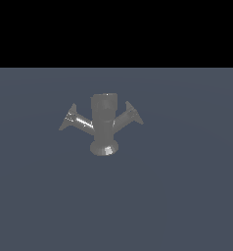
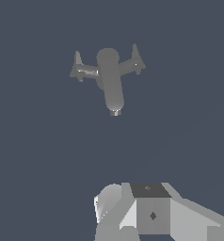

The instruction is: Turn on the faucet by rotating a designated handle.

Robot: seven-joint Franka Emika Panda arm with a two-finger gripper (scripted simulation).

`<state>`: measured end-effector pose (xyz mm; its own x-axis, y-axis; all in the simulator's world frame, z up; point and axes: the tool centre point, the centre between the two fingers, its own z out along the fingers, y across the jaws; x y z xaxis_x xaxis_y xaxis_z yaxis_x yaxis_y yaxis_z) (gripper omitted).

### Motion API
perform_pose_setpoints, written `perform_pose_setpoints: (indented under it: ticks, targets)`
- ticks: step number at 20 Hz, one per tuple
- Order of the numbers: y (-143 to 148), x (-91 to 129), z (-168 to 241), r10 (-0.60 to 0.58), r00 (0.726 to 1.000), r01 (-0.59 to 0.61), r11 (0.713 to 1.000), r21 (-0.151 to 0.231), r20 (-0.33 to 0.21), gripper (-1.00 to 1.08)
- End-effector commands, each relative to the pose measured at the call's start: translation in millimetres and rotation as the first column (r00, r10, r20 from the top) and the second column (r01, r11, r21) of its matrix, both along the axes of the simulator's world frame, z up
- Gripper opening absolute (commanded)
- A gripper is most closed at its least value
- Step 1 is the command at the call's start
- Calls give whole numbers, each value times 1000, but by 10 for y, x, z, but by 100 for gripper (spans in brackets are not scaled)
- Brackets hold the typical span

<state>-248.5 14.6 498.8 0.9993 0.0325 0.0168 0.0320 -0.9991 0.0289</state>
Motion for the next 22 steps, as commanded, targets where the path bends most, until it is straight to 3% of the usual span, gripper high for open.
perform_pose_setpoints:
  ticks: [1,3,4,5,7,8,9,10,11,12,13,15,16,18,19,20,21,22]
  targets:
    - [-21,25,-140,6,999,-6,1000,-4,-33,-28]
    - [205,84,-594,2,993,-3,1000,-12,-119,-7]
    - [270,166,-761,45,990,-46,999,-6,-134,0]
    - [410,221,-960,24,989,-30,999,-34,-149,0]
    - [562,313,-1264,40,984,-45,999,-27,-175,-8]
    - [754,247,-1557,83,973,-95,995,-44,-217,-13]
    - [756,357,-1658,31,978,-42,998,-52,-207,-18]
    - [842,347,-1857,12,971,-12,1000,0,-239,-27]
    - [840,294,-2114,22,964,-31,999,-31,-266,-36]
    - [835,454,-2149,10,971,-25,998,-61,-237,-51]
    - [818,670,-2126,-22,979,10,998,-62,-202,-57]
    - [954,890,-2274,-34,983,26,999,-46,-179,-71]
    - [1039,968,-2368,-54,983,52,999,-15,-178,-78]
    - [1140,1205,-2490,-52,989,48,998,-29,-136,-79]
    - [991,1268,-2658,-108,984,104,994,-34,-138,-75]
    - [1020,1234,-2863,-95,984,90,995,-40,-151,-77]
    - [994,1361,-2931,-105,986,100,994,-43,-131,-75]
    - [1028,1715,-2800,-106,993,104,994,-36,-59,13]
